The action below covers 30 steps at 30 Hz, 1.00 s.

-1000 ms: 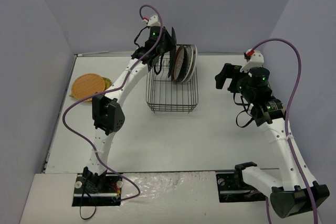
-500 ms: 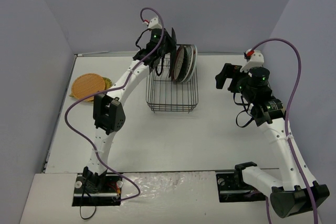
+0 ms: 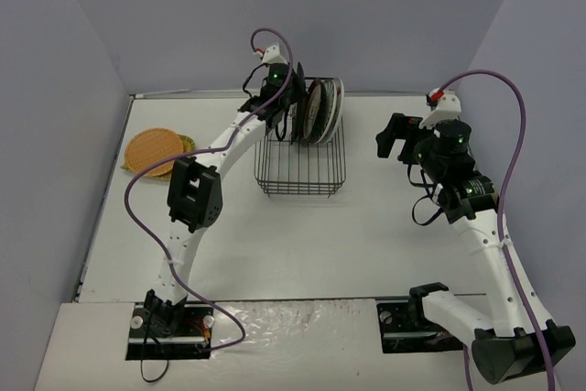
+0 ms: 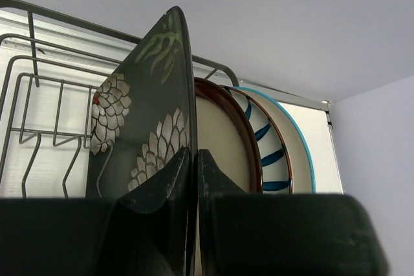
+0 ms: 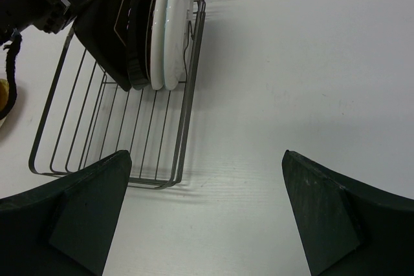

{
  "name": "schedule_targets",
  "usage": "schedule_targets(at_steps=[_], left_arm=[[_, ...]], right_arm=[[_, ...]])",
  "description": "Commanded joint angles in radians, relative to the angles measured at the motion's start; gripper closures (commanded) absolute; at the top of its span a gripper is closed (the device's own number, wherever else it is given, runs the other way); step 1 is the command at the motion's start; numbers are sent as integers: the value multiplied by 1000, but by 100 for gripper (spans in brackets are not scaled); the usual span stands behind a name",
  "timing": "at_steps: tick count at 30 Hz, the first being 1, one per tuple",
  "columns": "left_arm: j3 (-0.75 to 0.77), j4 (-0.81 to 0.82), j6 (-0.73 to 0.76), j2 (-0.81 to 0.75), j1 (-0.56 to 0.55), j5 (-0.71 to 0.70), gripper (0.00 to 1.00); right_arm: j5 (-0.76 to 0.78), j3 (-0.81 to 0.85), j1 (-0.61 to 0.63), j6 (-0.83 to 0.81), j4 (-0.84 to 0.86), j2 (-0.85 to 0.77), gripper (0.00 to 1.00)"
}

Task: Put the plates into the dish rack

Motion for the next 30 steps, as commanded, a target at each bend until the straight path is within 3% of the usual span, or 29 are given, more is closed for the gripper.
schedule_targets(at_steps=[1,5,8,14,20,26,30], left_arm=[[0,213,15,-80,-9,-5,86],[-33,189,36,-107,-14,12,55],[-78,167,82,-151,-20,8,52],[-169,137,151,-265,-26,3,28],[-108,-173,356,-432,-14,-93,22],[-272,-406,574,-605,67,-253,17],[-450,-487,608,-665,194,-270,16]], right_arm=[[15,8,-9,-16,56,-15,0],[20,14,-9,-24,56,-18,0],[25,15,-9,-33,56,-17,0],[8,32,-10,-39,55,-15,0],[-33,52,-9,-53,52,-2,0],[-82,54,-9,-59,52,2,0],[-119,54,-6,-51,52,13,0]])
